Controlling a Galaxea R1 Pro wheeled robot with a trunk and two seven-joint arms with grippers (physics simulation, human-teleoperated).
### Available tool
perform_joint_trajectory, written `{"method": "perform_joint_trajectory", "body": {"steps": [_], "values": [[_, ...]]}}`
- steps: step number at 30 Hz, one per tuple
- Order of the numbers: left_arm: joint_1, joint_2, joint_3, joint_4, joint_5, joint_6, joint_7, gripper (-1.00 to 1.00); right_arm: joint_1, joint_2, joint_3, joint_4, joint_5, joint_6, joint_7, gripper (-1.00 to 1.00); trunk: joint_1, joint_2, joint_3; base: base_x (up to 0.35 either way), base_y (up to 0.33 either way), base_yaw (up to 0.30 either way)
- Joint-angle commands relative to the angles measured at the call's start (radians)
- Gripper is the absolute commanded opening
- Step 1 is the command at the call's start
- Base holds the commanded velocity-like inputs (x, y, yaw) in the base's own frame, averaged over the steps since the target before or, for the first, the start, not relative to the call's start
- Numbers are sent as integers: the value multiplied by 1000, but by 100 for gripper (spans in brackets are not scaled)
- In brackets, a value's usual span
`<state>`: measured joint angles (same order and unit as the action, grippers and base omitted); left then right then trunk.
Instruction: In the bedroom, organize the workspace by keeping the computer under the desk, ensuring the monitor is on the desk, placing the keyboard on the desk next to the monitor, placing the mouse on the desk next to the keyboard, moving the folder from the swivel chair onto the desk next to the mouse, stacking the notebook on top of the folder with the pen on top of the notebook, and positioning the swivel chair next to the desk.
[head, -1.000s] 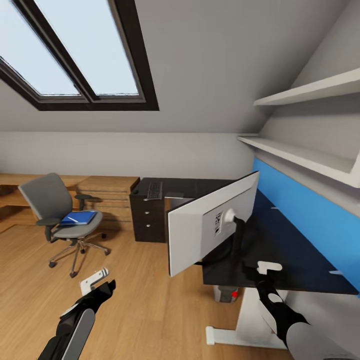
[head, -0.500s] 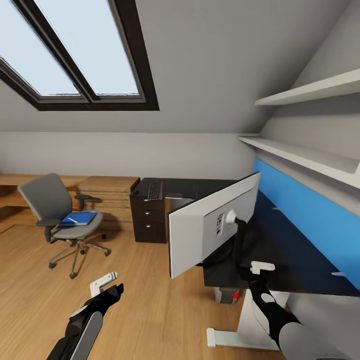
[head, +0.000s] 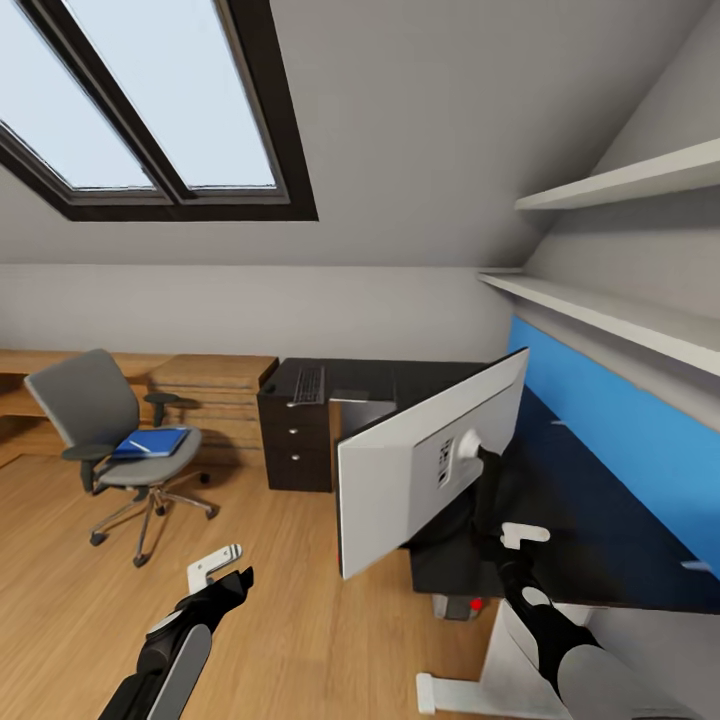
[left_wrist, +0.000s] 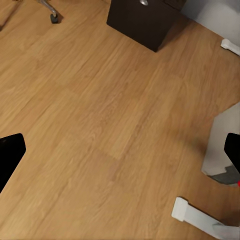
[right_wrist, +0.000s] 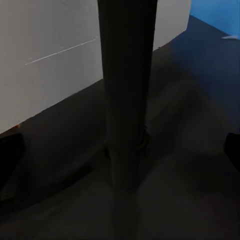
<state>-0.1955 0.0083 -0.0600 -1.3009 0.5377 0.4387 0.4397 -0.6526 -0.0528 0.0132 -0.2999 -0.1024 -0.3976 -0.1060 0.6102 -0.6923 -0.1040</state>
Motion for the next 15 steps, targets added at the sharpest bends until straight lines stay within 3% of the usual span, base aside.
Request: {"method": "perform_joint_trajectory", "body": {"steps": [1, 15], "values": [[-1, 1, -3, -1, 10, 2, 10, 100, -1, 0, 2, 1, -11, -4, 2, 100, 1, -1, -2, 145, 1, 0], [-1, 1, -10, -1, 10, 2, 10, 100, -1, -4, 2, 0, -11, -4, 2, 100, 1, -1, -2, 80, 0, 0]]}}
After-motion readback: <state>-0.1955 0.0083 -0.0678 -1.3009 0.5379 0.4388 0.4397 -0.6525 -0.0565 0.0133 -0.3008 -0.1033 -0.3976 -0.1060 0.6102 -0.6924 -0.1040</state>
